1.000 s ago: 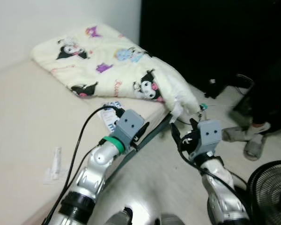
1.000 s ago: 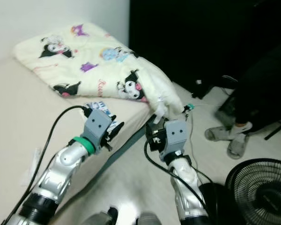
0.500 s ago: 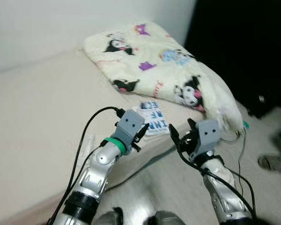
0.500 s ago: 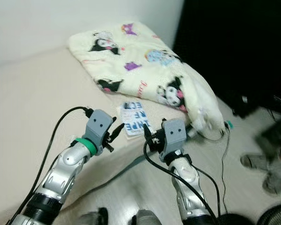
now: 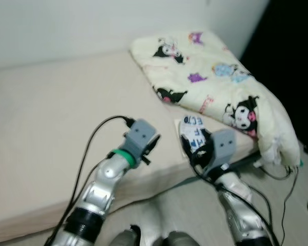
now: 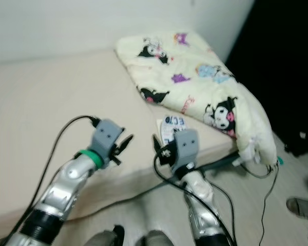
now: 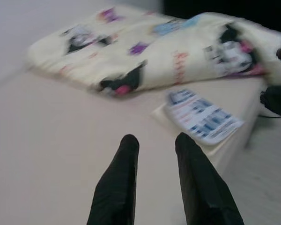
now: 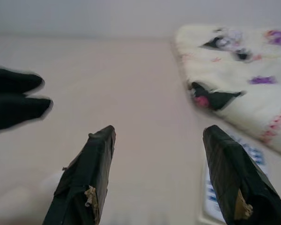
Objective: Clean up the room
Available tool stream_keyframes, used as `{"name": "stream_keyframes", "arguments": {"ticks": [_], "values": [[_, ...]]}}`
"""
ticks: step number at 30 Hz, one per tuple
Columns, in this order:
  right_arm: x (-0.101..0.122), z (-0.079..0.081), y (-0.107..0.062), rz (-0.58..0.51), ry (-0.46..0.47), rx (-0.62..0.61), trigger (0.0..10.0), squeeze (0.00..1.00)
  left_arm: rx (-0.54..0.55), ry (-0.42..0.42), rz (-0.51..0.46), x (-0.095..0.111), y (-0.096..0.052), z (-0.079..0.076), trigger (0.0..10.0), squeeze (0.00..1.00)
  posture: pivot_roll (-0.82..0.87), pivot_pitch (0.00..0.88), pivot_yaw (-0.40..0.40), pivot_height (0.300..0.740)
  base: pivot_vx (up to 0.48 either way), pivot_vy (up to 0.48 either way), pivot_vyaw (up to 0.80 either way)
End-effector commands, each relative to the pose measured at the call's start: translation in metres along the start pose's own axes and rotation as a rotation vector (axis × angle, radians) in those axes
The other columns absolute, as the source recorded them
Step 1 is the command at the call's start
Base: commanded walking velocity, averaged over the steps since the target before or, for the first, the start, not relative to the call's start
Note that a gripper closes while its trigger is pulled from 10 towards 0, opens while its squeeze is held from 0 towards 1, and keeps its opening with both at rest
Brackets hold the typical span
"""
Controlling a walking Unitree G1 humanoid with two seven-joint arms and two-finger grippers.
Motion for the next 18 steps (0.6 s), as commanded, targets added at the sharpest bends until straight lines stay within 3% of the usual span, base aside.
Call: {"name": "stream_keyframes", "arguments": {"ticks": [1, 18], "values": [[-0.0023, -0.0013, -0.0015, 0.008, 0.010, -0.007, 10.0, 0.00, -0.009, -0.004, 0.025, -0.0065, -0.0010, -0.0035, 10.0, 0.00, -0.13, 0.016, 0.026, 0.740, 0.000, 0.000, 0.78], [-0.0027, 0.0003, -0.0019, 0.007, 0.016, -0.007, 10.0, 0.00, 0.005, -0.005, 0.035, -0.0080, -0.0011, -0.0007, 10.0, 0.00, -0.13, 0.021, 0.030, 0.740, 0.000, 0.000, 0.78]]}}
Point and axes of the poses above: a point about 5 cm out from each wrist's last joint towards the gripper, its own y axis pointing out of the wrist towards the gripper, its own x axis along the axis of the wrist's last joint, z = x × y, the point moved 3 cm from there along y, pointing out of the wrist towards the gripper, and after that the axes turned 3 degrees about y, right-handed, at the moved point
